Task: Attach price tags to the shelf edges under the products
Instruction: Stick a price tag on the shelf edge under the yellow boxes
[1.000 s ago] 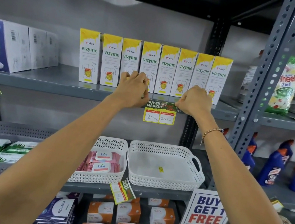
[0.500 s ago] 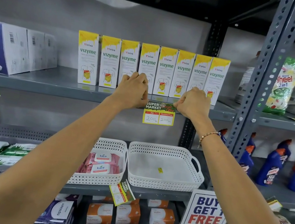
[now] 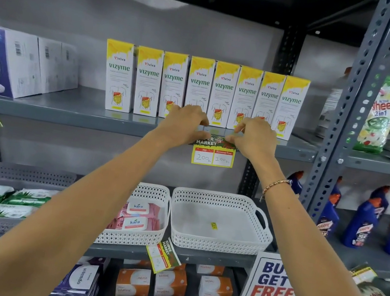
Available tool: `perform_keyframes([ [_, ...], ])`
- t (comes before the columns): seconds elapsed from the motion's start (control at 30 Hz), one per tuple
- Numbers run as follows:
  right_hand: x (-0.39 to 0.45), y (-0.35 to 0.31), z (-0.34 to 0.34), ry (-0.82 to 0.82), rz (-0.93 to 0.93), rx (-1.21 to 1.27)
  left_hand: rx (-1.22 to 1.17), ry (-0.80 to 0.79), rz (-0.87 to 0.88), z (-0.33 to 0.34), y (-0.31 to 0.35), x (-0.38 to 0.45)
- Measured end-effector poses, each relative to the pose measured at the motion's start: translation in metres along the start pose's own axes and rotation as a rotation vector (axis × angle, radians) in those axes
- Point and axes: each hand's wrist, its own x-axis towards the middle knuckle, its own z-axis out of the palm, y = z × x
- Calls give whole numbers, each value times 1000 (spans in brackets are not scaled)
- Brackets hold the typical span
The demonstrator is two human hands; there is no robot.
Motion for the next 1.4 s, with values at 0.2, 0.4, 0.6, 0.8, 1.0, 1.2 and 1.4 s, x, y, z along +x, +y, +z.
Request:
perform_keyframes([
  [0.2, -1, -8, 10, -41, -65, -33, 35, 19, -8, 6, 10, -1],
  [0.4, 0, -7, 13, -8, -65, -43, 34, 106, -43, 9, 12, 1],
  [0.6, 1, -5, 13, -8, -51, -18, -82, 116, -126, 12, 10, 5],
  [0.8, 1, 5, 11, -27, -72, 46, -181, 115, -107, 17, 2, 2],
  [1.0, 9, 12, 12, -67, -75, 203, -245, 48, -95, 16, -4, 5],
  [1.2, 12, 18, 9, -127, -104, 286, -256, -82, -74, 6, -12, 0],
  [1.4, 12, 22, 0, -185, -143, 274, -347, -167, -54, -6, -20, -5],
])
